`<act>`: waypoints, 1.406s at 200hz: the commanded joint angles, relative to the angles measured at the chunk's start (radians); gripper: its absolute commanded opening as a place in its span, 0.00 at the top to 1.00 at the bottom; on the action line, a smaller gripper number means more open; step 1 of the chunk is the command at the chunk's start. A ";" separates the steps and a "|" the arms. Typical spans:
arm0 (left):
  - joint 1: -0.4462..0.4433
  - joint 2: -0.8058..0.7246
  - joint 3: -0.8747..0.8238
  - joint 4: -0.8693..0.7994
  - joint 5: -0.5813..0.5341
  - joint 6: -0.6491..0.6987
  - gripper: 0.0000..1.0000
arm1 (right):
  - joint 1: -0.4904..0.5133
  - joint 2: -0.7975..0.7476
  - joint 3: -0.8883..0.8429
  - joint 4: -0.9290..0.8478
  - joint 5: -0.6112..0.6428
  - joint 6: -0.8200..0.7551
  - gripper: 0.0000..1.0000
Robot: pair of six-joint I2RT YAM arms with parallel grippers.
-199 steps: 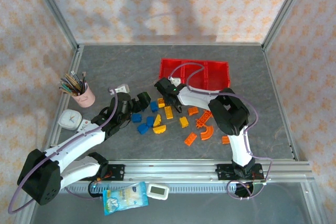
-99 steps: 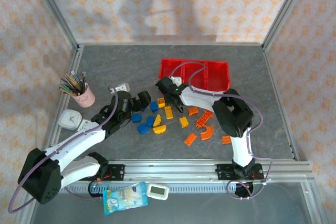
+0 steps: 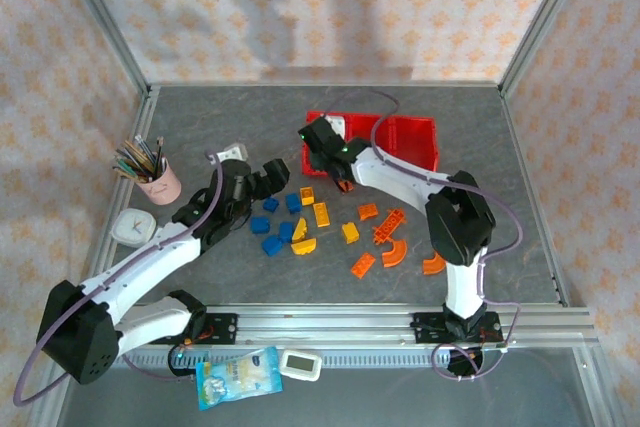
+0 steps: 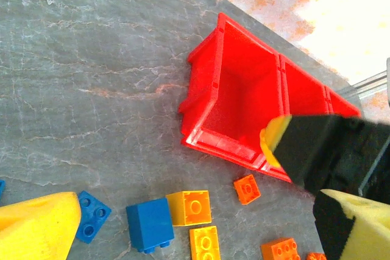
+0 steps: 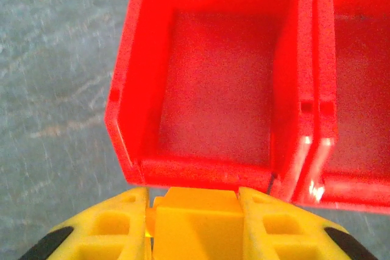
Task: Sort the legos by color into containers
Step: Place the lego in the container.
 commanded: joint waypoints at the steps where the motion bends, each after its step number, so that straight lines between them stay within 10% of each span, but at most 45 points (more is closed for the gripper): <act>1: -0.005 0.036 0.037 -0.002 -0.028 0.019 0.01 | -0.039 0.098 0.108 -0.028 0.003 -0.057 0.70; 140: 0.048 0.134 0.081 0.055 -0.014 0.045 0.01 | -0.119 0.405 0.524 -0.062 0.008 -0.165 0.57; 281: 0.051 0.004 -0.003 -0.015 0.032 0.015 0.01 | -0.055 -0.026 0.020 0.000 -0.065 -0.086 0.48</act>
